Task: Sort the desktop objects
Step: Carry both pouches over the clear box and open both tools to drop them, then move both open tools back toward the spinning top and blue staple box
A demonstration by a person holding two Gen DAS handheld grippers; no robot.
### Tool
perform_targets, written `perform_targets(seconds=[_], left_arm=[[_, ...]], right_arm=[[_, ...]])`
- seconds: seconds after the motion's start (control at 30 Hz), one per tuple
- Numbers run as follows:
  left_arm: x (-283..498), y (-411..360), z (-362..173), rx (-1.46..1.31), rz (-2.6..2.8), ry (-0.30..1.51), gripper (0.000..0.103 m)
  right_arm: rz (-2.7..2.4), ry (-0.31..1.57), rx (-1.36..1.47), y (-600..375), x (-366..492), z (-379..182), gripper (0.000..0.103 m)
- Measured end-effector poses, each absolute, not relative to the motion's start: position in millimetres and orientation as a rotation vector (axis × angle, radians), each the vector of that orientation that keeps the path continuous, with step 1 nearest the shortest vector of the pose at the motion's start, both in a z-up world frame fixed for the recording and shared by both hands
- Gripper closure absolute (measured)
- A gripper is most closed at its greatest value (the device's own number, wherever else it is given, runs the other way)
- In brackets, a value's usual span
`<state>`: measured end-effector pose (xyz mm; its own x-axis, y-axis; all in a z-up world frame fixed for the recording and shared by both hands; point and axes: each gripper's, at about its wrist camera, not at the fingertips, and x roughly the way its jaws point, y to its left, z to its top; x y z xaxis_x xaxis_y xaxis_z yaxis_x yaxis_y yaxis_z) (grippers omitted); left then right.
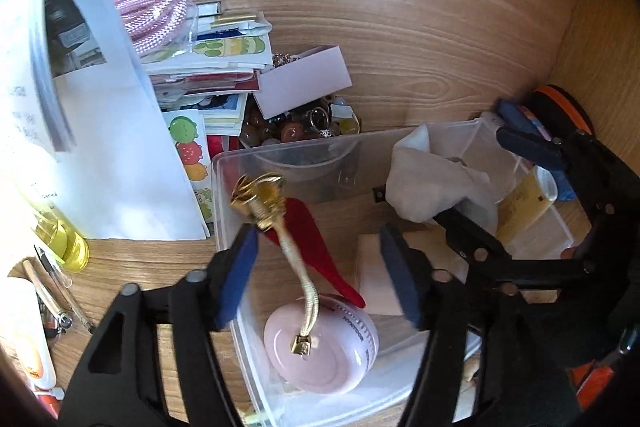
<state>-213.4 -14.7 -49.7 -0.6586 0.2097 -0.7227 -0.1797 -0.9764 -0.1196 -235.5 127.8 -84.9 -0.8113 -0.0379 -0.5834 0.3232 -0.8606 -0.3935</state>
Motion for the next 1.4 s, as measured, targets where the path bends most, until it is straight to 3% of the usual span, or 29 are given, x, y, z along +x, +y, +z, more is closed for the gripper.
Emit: perform_targets(seconds=[0.43, 0.77, 1.4], left_arm=[[-204, -22, -37, -1.109, 2.657, -0.114, 0.029], [-173, -21, -16, -1.043, 2.657, -0.123, 0.015], [-94, -34, 2, -0.988, 2.742, -0.113, 0.007]], right_arm=[[-2.752, 0.749, 0.835, 131, -223, -70, 0.028], [-2.806, 0.733, 0.742, 149, -182, -42, 0.020], [-2.822, 0.620, 0.702, 157, -102, -36, 0.018]])
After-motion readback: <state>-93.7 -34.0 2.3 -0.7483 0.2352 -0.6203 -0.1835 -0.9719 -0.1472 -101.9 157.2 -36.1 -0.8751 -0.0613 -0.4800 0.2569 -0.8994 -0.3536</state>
